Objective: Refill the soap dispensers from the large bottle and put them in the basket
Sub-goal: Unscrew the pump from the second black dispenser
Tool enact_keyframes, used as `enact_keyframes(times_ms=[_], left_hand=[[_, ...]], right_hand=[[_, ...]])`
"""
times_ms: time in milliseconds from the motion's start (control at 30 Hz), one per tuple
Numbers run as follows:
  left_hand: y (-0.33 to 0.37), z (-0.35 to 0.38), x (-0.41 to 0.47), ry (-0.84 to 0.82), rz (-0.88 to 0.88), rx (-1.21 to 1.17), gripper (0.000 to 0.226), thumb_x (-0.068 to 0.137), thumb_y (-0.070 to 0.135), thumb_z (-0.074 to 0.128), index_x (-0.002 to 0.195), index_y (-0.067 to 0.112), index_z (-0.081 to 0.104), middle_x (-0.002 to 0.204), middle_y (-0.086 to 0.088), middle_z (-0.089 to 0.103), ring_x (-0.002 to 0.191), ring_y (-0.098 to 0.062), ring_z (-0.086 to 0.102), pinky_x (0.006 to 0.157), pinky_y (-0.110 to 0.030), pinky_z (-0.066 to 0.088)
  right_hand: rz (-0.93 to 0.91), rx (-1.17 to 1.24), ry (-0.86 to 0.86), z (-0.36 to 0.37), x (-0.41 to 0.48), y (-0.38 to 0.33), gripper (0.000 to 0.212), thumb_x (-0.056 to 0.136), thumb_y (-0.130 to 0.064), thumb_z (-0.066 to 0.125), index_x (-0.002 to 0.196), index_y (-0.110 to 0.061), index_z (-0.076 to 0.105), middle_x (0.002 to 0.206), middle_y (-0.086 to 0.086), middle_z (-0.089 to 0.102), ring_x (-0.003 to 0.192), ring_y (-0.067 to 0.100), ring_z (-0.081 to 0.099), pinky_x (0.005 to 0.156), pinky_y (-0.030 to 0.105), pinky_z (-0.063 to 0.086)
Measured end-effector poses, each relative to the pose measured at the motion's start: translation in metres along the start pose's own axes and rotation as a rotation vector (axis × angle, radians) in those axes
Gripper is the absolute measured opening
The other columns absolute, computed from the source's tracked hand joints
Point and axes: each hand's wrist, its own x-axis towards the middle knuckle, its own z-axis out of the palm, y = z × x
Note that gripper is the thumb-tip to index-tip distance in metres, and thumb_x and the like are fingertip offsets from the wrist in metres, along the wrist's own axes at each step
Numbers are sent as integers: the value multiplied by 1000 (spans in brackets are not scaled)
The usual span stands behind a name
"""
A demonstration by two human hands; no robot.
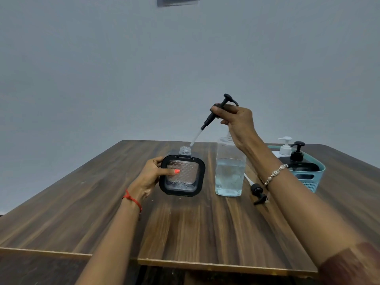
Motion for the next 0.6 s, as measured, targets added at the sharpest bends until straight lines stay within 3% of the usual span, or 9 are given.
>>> enact_keyframes(times_ms=[100, 200, 367, 467, 600], left_hand=[[-3, -3, 0, 65, -17, -5, 63, 47, -4, 78, 108, -4, 63, 73, 1, 73, 67, -14, 69, 59, -23, 56], [-5, -7, -1, 164, -31, -19, 45, 61, -12, 74, 104, -1, 63, 65, 4, 73, 60, -11, 69, 53, -21, 55], [-6, -14, 0, 290, -17, -66, 31, 67, -11, 70, 92, 5, 64, 65, 4, 71, 56, -10, 68, 49, -20, 54], [-4, -13, 0, 313, -4, -75, 28, 68, -12, 70, 87, 7, 64, 62, 6, 70, 55, -8, 68, 49, -20, 54], [-2, -11, 3, 306, -1, -64, 31, 65, -11, 72, 90, 7, 65, 70, 3, 71, 61, -12, 69, 53, -23, 56]], right_hand=[[-83, 9, 57, -5, -5, 2, 15, 72, -4, 75, 83, -14, 69, 83, -3, 69, 76, 10, 63, 68, 23, 47], [-148, -52, -3, -7, -20, 10, 27, 69, 5, 75, 92, -7, 67, 91, 3, 68, 82, 7, 64, 77, 20, 52], [-231, -506, -375, -15, -63, 60, 33, 71, 6, 73, 102, -5, 69, 104, 1, 67, 91, 5, 64, 77, 10, 50], [-323, -737, -625, -22, -80, 100, 30, 73, 8, 69, 100, -5, 71, 108, 9, 69, 103, 14, 62, 94, 17, 45], [-256, -952, -768, -24, -91, 125, 42, 70, 17, 56, 106, -3, 67, 116, 15, 62, 110, 27, 57, 97, 32, 44]])
